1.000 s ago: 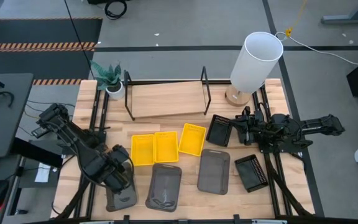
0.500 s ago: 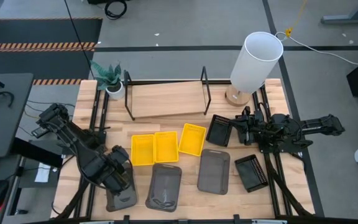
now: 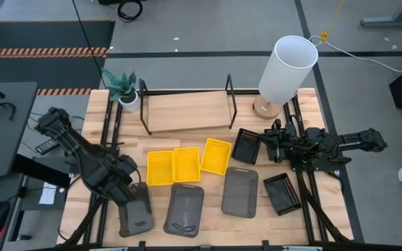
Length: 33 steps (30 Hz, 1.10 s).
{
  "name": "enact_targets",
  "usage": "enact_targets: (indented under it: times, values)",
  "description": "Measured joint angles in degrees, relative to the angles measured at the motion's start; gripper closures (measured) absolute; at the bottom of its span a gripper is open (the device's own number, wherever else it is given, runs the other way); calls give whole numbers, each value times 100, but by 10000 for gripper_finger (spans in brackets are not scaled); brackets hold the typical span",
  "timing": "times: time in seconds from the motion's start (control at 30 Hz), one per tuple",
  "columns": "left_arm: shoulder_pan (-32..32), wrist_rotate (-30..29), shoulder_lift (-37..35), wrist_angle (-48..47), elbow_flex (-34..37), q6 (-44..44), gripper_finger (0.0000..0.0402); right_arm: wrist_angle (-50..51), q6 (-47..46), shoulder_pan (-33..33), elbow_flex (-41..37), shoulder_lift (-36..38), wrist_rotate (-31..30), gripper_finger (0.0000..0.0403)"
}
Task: Stack baskets on shelf by color
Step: Stack the left large black bin on top of the middle large black bin
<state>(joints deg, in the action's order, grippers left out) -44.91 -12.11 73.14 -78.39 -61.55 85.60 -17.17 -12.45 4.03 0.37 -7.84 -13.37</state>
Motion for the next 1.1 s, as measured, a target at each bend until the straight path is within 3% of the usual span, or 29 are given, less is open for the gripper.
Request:
enact_targets:
  times: [0.1,0.23,0.43,0.73,1.1]
  values:
    - [0,33,-370,718,447,55,327,-8,0,2,1,0,0,387]
    - [7,225,-542,797,742,224,323,-8,0,0,-1,0,0,387]
    - [4,607,-531,909,895,33,289,-10,0,2,-1,0,0,387]
    - [0,550,-526,1390,1371,-515,246,-28,0,0,0,0,0,387]
    - [0,532,-524,2186,2021,-981,258,-28,0,0,1,0,0,387]
